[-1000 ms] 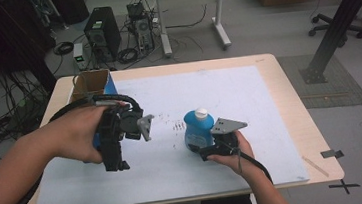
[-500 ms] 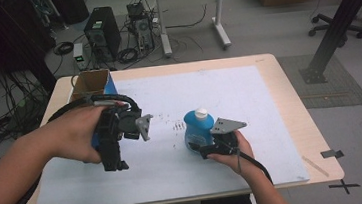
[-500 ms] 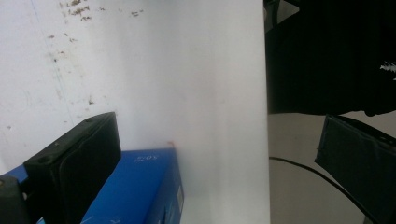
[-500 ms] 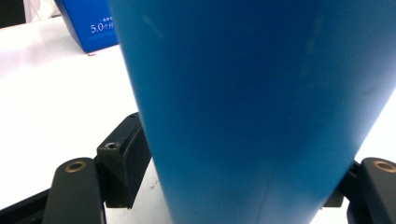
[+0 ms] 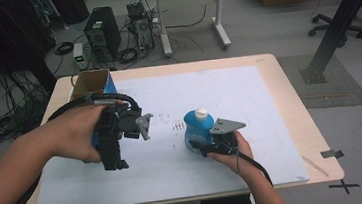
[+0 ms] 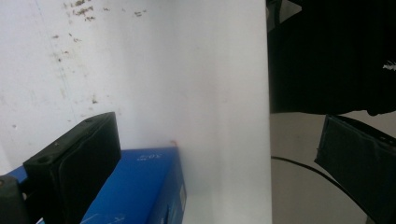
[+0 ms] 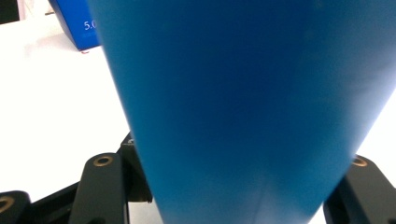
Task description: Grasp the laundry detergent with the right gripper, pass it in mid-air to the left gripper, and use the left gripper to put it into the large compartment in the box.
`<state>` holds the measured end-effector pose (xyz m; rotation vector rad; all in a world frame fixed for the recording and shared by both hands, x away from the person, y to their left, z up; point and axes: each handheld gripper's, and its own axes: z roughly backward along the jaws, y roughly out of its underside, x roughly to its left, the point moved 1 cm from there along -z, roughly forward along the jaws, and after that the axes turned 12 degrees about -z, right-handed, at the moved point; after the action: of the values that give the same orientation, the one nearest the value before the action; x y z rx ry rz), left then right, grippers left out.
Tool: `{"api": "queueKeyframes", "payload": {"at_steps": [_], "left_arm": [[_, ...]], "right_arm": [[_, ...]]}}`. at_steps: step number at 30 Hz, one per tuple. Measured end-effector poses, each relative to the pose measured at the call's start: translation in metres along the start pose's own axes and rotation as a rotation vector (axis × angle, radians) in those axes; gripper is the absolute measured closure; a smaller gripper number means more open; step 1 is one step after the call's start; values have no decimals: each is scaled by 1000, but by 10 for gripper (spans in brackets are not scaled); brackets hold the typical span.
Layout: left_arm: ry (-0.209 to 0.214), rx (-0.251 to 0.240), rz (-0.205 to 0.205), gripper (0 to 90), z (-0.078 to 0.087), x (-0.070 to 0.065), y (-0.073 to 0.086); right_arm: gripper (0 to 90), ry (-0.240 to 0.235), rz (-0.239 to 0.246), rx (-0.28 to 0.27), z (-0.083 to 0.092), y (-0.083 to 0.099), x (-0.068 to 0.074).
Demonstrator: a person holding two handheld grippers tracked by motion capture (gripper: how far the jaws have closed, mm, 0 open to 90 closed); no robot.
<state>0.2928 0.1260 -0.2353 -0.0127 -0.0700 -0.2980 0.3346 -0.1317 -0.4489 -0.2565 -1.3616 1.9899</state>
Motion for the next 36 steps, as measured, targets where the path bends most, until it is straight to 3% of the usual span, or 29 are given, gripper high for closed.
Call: {"api": "queueKeyframes", "payload": {"at_steps": [21, 26, 36], "left_arm": [[7, 0, -3, 2, -1, 4, -9], [5, -3, -8, 2, 0, 6, -12], [5, -16, -18, 2, 4, 12, -18]], "right_arm": [[437, -20, 30, 8, 3, -7, 2], [437, -61, 55, 1, 15, -23, 6], [438, -168, 162, 22, 46, -45, 25]]}}
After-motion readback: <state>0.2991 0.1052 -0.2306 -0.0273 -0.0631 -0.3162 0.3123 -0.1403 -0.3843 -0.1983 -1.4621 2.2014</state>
